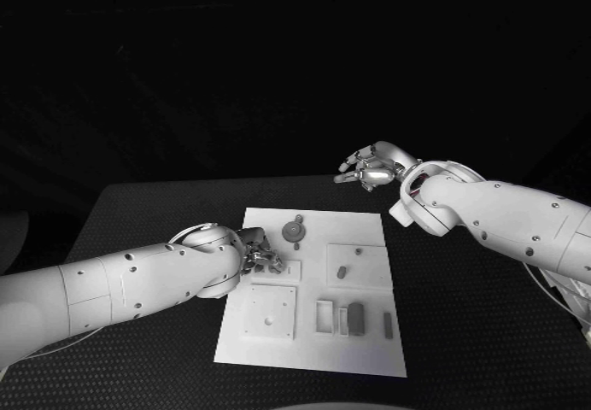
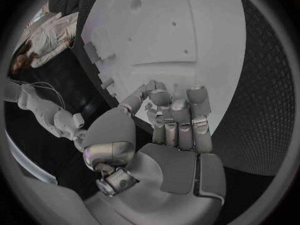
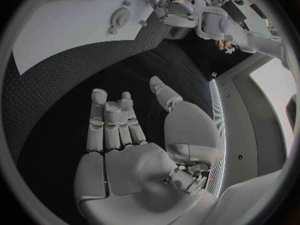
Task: Assemble the parts on the task board
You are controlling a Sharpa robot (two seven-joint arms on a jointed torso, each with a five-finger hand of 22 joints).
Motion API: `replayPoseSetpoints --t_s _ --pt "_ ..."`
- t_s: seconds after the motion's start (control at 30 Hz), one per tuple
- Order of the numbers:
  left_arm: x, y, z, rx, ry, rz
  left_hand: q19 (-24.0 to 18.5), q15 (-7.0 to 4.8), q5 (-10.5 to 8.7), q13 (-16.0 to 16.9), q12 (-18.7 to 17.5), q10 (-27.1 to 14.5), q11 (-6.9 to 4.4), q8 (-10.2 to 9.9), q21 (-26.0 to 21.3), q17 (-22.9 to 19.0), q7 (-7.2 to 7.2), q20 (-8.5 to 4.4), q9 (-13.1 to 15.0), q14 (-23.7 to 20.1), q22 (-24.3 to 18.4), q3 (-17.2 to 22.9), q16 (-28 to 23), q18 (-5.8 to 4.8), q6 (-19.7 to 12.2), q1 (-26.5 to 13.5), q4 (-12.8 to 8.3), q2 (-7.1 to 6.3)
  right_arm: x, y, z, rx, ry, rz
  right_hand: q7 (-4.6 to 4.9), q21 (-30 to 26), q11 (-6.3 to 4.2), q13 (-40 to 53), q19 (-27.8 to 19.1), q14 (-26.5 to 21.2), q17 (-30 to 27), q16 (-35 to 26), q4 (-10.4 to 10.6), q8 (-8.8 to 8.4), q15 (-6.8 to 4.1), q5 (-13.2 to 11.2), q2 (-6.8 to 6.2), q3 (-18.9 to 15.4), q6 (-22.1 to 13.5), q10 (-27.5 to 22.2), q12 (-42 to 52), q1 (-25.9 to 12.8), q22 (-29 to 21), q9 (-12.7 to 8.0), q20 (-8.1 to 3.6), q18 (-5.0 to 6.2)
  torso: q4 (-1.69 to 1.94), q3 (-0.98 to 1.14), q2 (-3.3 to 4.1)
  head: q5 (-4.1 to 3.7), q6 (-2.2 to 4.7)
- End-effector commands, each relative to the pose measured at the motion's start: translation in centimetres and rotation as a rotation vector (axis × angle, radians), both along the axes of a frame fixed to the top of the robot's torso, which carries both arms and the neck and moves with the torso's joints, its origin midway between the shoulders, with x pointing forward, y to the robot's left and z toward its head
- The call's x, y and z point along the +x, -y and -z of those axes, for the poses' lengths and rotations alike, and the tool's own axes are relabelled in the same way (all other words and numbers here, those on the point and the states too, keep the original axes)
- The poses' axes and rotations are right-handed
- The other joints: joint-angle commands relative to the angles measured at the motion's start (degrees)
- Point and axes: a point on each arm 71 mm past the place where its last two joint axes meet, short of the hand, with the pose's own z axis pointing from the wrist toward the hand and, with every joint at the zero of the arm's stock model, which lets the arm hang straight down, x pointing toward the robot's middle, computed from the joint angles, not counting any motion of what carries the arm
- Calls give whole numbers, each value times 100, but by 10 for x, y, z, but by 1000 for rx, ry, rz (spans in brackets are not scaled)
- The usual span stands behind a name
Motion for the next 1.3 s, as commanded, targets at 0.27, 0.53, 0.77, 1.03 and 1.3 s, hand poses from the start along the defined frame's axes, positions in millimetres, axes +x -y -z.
replayPoseSetpoints --t_s 0.27,0.53,0.77,1.03,1.3 --pt "-1 0 3 5 -6 4 29 -40 -49 -26 23 19 4 3 14 -35 129 -6 7 -1 98 70 44 180 177 268 65 48 0 -1 0 -2 -5 -12 44 -29 -11 -6 -1 -48 -10 31 39 -16 6 18 -10 3 -8 -43 19 -63 54 -7 33 68 -3 1 -1 -5 -7" --pt "-1 0 2 -6 8 1 35 -46 -80 -36 29 25 -2 1 16 -57 125 -7 18 2 105 137 60 182 185 373 66 225 0 -1 0 -2 -6 -11 44 -29 -11 -7 -2 -48 -11 31 43 -16 6 18 -11 3 -8 -44 20 -68 54 -7 33 68 -1 -3 -1 -8 -6" --pt "-2 -1 2 -18 16 7 26 -42 -117 -41 31 20 1 -4 21 -70 127 -3 25 -4 110 146 70 177 183 426 -22 352 0 0 0 -2 -6 -10 44 -30 -10 -9 -2 -49 -11 32 50 -16 7 18 -9 2 -8 -44 21 -76 55 -7 33 68 6 -6 0 -18 -1" --pt "-1 -2 1 -32 32 4 29 -43 -118 -43 36 26 -1 -2 28 -76 125 -2 28 0 112 148 79 175 192 445 -68 393 0 -1 0 -2 -6 -11 44 -30 -10 -10 -2 -49 -12 33 54 -15 7 18 -10 1 -8 -44 22 -80 55 -7 33 68 6 -6 0 -19 -1" --pt "-1 -3 0 -37 40 -3 31 -44 -290 -52 36 26 -1 -13 34 -96 126 -2 30 2 110 140 86 173 193 453 -131 442 0 0 0 -3 -6 -9 44 -30 -11 -11 -2 -49 -13 35 57 -15 7 18 -9 2 -8 -45 24 -82 56 -7 32 68 5 -5 2 -19 -1"
